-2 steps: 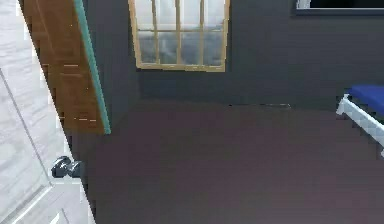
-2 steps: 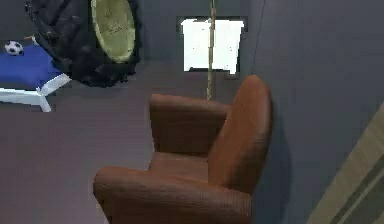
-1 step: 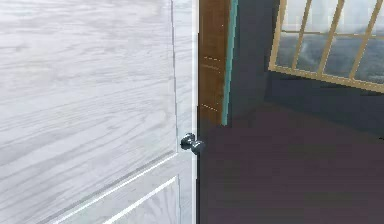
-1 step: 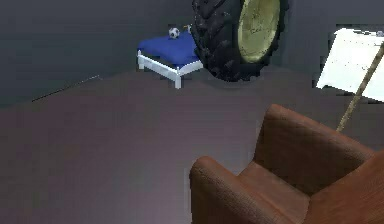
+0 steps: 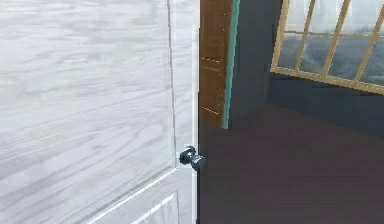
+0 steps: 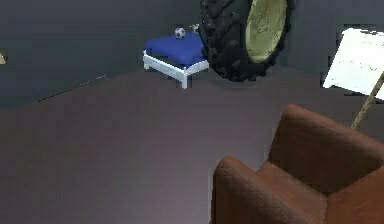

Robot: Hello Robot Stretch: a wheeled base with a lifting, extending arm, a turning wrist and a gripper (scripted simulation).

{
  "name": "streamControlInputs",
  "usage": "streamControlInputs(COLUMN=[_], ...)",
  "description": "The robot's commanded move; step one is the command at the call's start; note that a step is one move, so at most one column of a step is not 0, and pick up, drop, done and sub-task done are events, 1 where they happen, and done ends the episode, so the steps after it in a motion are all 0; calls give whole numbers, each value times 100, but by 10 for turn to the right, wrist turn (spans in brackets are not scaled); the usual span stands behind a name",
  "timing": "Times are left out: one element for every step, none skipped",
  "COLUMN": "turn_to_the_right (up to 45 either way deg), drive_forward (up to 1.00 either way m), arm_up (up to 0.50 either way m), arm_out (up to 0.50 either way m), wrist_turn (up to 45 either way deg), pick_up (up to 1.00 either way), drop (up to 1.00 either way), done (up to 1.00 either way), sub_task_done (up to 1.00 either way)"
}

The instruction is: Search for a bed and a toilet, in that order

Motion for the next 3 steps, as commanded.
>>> streamControlInputs(turn_to_the_right=[450, 240, 0], drive_forward=[0, 0, 90], arm_up=[0, 0, 0], arm_out=[0, 0, 0], wrist_turn=[0, 0, 0], pick_up=[0, 0, 0], drop=[0, 0, 0], done=[0, 0, 0], sub_task_done=[0, 0, 0])
